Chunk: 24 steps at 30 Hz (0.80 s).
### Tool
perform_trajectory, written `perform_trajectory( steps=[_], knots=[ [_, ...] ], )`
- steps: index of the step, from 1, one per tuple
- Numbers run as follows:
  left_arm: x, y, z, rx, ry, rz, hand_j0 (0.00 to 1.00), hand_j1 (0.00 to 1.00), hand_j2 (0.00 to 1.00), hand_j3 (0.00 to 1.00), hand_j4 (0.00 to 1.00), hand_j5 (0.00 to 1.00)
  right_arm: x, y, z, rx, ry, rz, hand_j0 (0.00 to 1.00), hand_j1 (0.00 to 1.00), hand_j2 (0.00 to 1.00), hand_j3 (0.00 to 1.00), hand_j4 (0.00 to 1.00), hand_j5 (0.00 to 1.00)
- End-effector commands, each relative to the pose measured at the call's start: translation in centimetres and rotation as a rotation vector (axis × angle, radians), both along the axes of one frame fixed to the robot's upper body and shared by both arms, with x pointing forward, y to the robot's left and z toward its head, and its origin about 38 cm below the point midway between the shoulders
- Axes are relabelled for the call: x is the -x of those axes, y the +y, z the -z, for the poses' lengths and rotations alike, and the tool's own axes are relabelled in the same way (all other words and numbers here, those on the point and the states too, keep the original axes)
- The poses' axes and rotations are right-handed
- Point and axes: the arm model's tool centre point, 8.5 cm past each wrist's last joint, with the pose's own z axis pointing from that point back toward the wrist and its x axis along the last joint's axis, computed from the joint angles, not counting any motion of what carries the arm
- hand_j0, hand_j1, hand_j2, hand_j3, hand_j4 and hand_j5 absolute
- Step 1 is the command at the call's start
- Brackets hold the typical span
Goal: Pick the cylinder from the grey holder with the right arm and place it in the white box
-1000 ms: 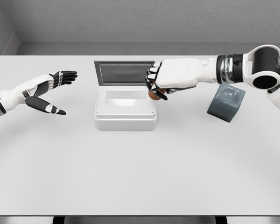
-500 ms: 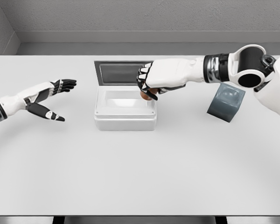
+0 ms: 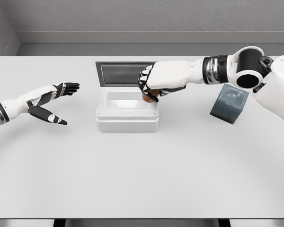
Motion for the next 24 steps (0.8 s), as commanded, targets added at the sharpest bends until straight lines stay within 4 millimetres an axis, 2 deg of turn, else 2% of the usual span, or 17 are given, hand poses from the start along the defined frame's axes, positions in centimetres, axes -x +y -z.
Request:
perform_trajectory(
  steps=[1,4,6,7,8,12,16,18,19,21,22,23,24],
  knots=[
    [0.0,0.0,-0.1,0.006,0.000,-0.003,1.00,1.00,1.00,1.00,1.00,1.00,-0.2,0.0,0.2,-0.005,0.010,0.010,0.19,0.19,0.19,0.19,0.19,0.19],
    [0.0,0.0,-0.1,0.006,-0.001,-0.002,1.00,1.00,1.00,1.00,1.00,1.00,-0.3,0.1,-0.1,-0.005,0.003,0.009,0.20,0.20,0.20,0.20,0.20,0.20],
    [0.0,0.0,-0.1,0.006,-0.001,-0.002,1.00,1.00,1.00,1.00,1.00,1.00,-0.4,0.0,0.0,0.000,0.000,0.010,0.29,0.29,0.29,0.29,0.29,0.29],
    [0.0,0.0,-0.1,0.006,-0.001,-0.002,1.00,1.00,1.00,1.00,1.00,1.00,-0.3,0.1,-0.1,0.000,-0.001,0.010,0.76,0.76,0.76,0.76,0.76,0.76],
    [0.0,0.0,-0.1,0.006,-0.001,-0.002,1.00,1.00,1.00,1.00,1.00,1.00,-0.3,0.1,-0.1,-0.002,-0.003,0.008,0.98,0.98,0.98,0.98,0.98,0.98],
    [0.0,0.0,-0.1,0.007,-0.002,-0.002,1.00,1.00,1.00,1.00,1.00,1.00,0.2,0.9,-0.4,-0.009,-0.012,-0.019,1.00,1.00,1.00,1.00,1.00,1.00],
    [0.0,0.0,-0.1,0.007,-0.002,-0.002,1.00,1.00,1.00,1.00,1.00,1.00,2.0,2.0,-2.6,-0.032,-0.070,-0.078,1.00,1.00,1.00,1.00,1.00,1.00],
    [0.0,0.0,-0.1,0.008,-0.005,-0.002,1.00,1.00,1.00,1.00,1.00,1.00,3.0,-0.7,-6.5,-0.069,-0.170,-0.071,1.00,1.00,1.00,1.00,1.00,1.00],
    [0.0,0.0,-0.1,0.007,-0.002,-0.002,1.00,1.00,1.00,1.00,1.00,1.00,3.6,-2.5,-8.4,-0.083,-0.223,-0.074,1.00,1.00,1.00,1.00,1.00,1.00],
    [0.0,0.0,0.0,0.007,-0.001,-0.002,1.00,1.00,1.00,1.00,1.00,1.00,3.3,-6.6,-11.5,-0.143,-0.295,0.028,1.00,1.00,1.00,1.00,1.00,1.00],
    [0.0,0.0,-0.1,0.007,-0.002,-0.003,1.00,1.00,1.00,1.00,1.00,1.00,3.5,-8.7,-13.0,-0.224,-0.288,0.062,1.00,1.00,1.00,1.00,1.00,1.00],
    [0.0,0.2,-0.1,0.006,-0.003,-0.005,1.00,1.00,1.00,1.00,1.00,1.00,4.0,-11.4,-14.0,-0.256,-0.268,0.102,1.00,1.00,1.00,1.00,1.00,1.00],
    [-0.3,0.4,-0.4,0.007,-0.011,-0.012,1.00,1.00,1.00,1.00,1.00,1.00,4.2,-13.4,-13.4,-0.234,-0.246,0.145,1.00,1.00,1.00,1.00,1.00,1.00]
  ],
)
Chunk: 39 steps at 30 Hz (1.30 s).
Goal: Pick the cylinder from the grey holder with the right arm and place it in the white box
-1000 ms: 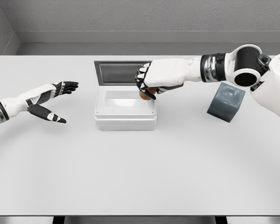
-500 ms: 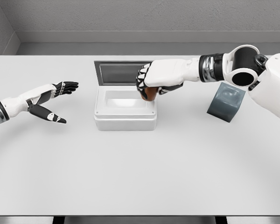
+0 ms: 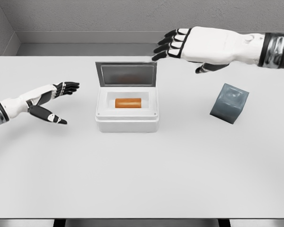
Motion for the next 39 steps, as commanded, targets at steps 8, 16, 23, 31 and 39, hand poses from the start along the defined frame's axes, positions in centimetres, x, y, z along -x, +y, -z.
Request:
perform_trajectory(
  steps=[8,16,23,31,39],
  knots=[
    [-3.7,-4.7,-3.5,0.103,-0.043,0.012,1.00,1.00,1.00,1.00,1.00,1.00,1.0,-7.3,1.9,-0.015,0.091,0.154,1.00,1.00,1.00,1.00,1.00,1.00],
    [-4.9,-6.7,-5.1,0.143,-0.074,0.019,1.00,1.00,1.00,1.00,1.00,1.00,1.0,-10.4,0.9,-0.076,0.065,0.239,1.00,1.00,1.00,1.00,1.00,1.00],
    [-4.1,-9.5,-7.5,0.157,-0.131,0.120,1.00,1.00,1.00,1.00,1.00,1.00,1.7,-12.8,-0.6,-0.013,0.043,0.293,1.00,1.00,1.00,1.00,1.00,1.00],
    [-3.6,-8.9,-7.2,0.146,-0.131,0.124,1.00,1.00,1.00,1.00,1.00,1.00,1.6,-12.3,-0.6,-0.022,0.043,0.279,1.00,1.00,1.00,1.00,1.00,1.00],
    [-2.8,-9.9,-7.8,0.150,-0.144,0.168,1.00,1.00,1.00,1.00,1.00,1.00,1.7,-12.3,0.2,-0.014,0.059,0.277,1.00,1.00,1.00,1.00,1.00,1.00]
  ],
)
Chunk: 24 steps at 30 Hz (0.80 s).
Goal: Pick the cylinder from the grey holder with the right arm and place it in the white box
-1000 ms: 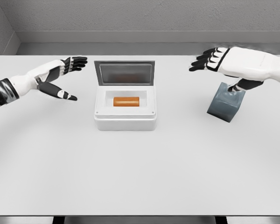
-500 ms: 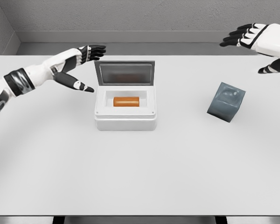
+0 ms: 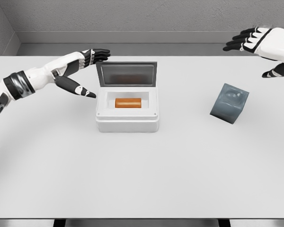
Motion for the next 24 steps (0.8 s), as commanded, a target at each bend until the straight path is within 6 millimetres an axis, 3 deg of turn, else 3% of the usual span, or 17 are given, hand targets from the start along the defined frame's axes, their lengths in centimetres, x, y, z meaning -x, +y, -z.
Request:
perform_trajectory(
  steps=[1,5,7,20,24],
  knots=[
    [0.4,-0.4,-0.4,0.003,-0.005,0.025,1.00,1.00,1.00,1.00,1.00,1.00,0.0,0.0,0.0,-0.004,0.002,-0.001,1.00,1.00,1.00,1.00,1.00,1.00],
    [0.6,-0.4,-0.4,0.000,-0.002,0.042,1.00,1.00,1.00,1.00,1.00,1.00,0.3,-0.2,1.8,0.001,0.047,0.006,1.00,1.00,1.00,1.00,1.00,1.00],
    [0.7,-0.3,-0.2,0.002,0.002,0.042,1.00,1.00,1.00,1.00,1.00,1.00,0.2,0.7,3.0,-0.016,0.069,-0.014,1.00,1.00,1.00,1.00,1.00,1.00],
    [1.7,0.1,-0.6,0.013,-0.004,0.060,1.00,1.00,1.00,1.00,1.00,1.00,1.1,0.6,1.6,0.015,0.043,-0.028,1.00,1.00,1.00,1.00,1.00,1.00],
    [0.7,3.1,1.5,-0.009,0.053,-0.040,1.00,1.00,1.00,1.00,1.00,1.00,1.1,0.9,1.5,0.015,0.037,-0.034,1.00,1.00,1.00,1.00,1.00,1.00]
  ],
)
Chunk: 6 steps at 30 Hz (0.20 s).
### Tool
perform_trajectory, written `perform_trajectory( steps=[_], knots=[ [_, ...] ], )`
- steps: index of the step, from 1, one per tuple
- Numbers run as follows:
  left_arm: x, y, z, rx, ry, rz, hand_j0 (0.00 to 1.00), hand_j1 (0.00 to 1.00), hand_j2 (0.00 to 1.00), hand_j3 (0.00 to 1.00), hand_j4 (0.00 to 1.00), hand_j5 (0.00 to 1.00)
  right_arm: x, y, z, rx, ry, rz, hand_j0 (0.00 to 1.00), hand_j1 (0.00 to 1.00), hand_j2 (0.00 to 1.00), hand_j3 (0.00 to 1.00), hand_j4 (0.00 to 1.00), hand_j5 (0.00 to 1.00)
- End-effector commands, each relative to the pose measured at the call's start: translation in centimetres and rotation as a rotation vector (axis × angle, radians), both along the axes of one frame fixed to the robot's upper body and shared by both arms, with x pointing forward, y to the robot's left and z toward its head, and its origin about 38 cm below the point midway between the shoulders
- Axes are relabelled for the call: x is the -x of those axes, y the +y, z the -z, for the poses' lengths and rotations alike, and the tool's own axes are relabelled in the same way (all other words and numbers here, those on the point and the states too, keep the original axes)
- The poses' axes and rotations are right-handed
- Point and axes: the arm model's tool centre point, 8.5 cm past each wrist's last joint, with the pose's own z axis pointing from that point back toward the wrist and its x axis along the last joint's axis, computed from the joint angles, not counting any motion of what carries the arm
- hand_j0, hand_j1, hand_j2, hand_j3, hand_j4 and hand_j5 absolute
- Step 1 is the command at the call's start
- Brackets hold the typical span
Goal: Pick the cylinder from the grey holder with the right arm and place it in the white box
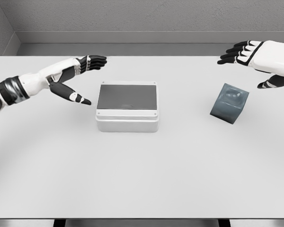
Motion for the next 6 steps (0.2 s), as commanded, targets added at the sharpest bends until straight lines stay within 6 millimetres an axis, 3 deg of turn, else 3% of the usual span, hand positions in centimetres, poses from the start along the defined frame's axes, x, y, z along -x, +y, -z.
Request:
perform_trajectory(
  steps=[1,6],
  knots=[
    [-0.43,1.76,1.12,-0.009,0.031,-0.055,1.00,1.00,1.00,1.00,1.00,1.00,0.04,0.05,-0.09,-0.004,0.000,-0.001,1.00,1.00,1.00,1.00,1.00,1.00],
    [-0.50,2.03,1.20,-0.011,0.031,-0.062,1.00,1.00,1.00,1.00,1.00,1.00,0.05,0.19,0.04,-0.006,0.002,-0.004,1.00,1.00,1.00,1.00,1.00,1.00]
  ],
)
